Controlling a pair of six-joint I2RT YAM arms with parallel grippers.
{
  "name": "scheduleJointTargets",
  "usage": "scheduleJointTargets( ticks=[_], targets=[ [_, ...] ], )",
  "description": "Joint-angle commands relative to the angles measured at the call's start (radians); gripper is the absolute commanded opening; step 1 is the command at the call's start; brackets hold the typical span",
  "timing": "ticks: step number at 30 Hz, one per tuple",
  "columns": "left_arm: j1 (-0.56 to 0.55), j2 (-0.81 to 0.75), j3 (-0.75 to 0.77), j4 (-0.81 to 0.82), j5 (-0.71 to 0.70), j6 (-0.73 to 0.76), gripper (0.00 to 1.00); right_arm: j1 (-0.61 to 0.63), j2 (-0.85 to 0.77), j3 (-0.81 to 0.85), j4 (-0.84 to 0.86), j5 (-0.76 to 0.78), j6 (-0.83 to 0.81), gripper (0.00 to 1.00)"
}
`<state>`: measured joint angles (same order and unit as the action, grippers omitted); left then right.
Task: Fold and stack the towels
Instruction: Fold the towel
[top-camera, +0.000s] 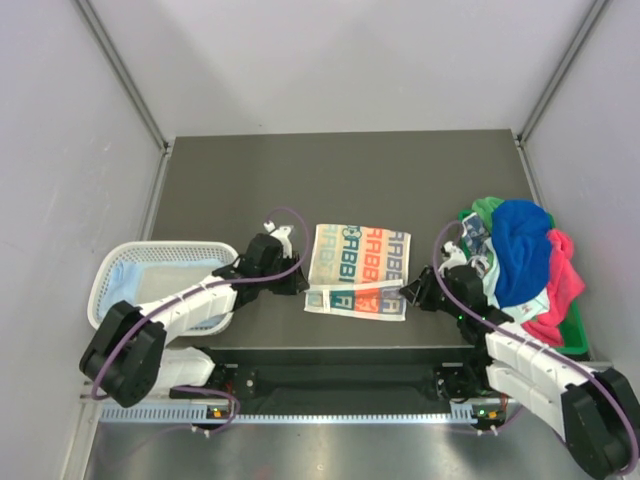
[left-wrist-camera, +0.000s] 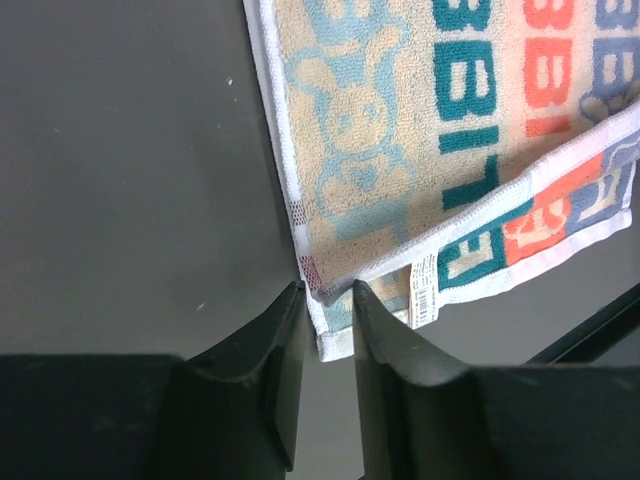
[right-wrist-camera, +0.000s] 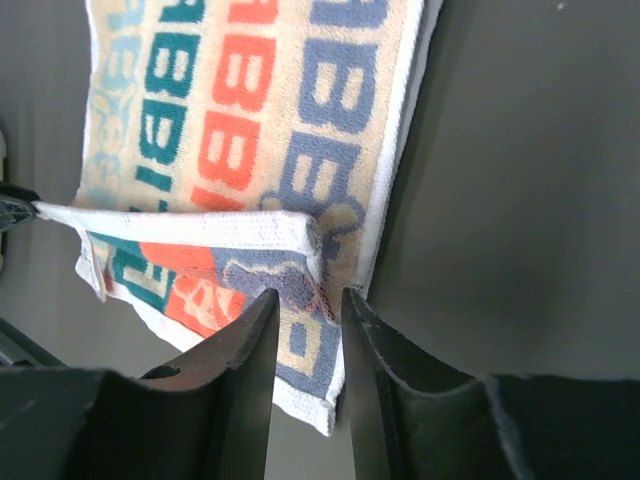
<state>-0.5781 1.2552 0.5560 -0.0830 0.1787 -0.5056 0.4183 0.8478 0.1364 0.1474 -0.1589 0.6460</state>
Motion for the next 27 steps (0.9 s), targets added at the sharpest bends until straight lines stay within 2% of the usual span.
scheduleJointTargets(
  ticks=[1,6,10,13,17,18,21,27],
  targets=[
    [-0.006,-0.019,-0.001,0.013,-0.022,-0.010,0.34,0.010,-0.059,0.002,-0.023,0.005,-0.002,0.32],
    [-0.006,-0.092,0.050,-0.084,-0.062,-0.004,0.35,0.010,-0.162,0.034,-0.129,0.030,0.006,0.36],
    [-0.006,-0.097,0.162,-0.135,-0.113,-0.017,0.34,0.010,-0.179,0.118,-0.203,0.077,0.000,0.36],
    [-0.005,-0.015,0.247,-0.156,-0.131,-0.030,0.33,0.010,-0.133,0.179,-0.209,0.105,-0.020,0.36],
    [-0.006,0.145,0.318,-0.170,-0.091,-0.050,0.27,0.010,0.014,0.242,-0.183,0.119,-0.034,0.36],
    [-0.017,0.194,0.323,-0.170,-0.081,-0.059,0.23,0.010,0.040,0.264,-0.180,0.117,-0.037,0.35],
    [-0.052,0.231,0.303,-0.161,-0.074,-0.073,0.20,0.019,0.105,0.269,-0.181,0.091,-0.023,0.32],
    [-0.141,0.170,0.173,-0.150,-0.096,-0.129,0.19,0.089,0.047,0.162,-0.177,0.094,0.059,0.33]
  ],
)
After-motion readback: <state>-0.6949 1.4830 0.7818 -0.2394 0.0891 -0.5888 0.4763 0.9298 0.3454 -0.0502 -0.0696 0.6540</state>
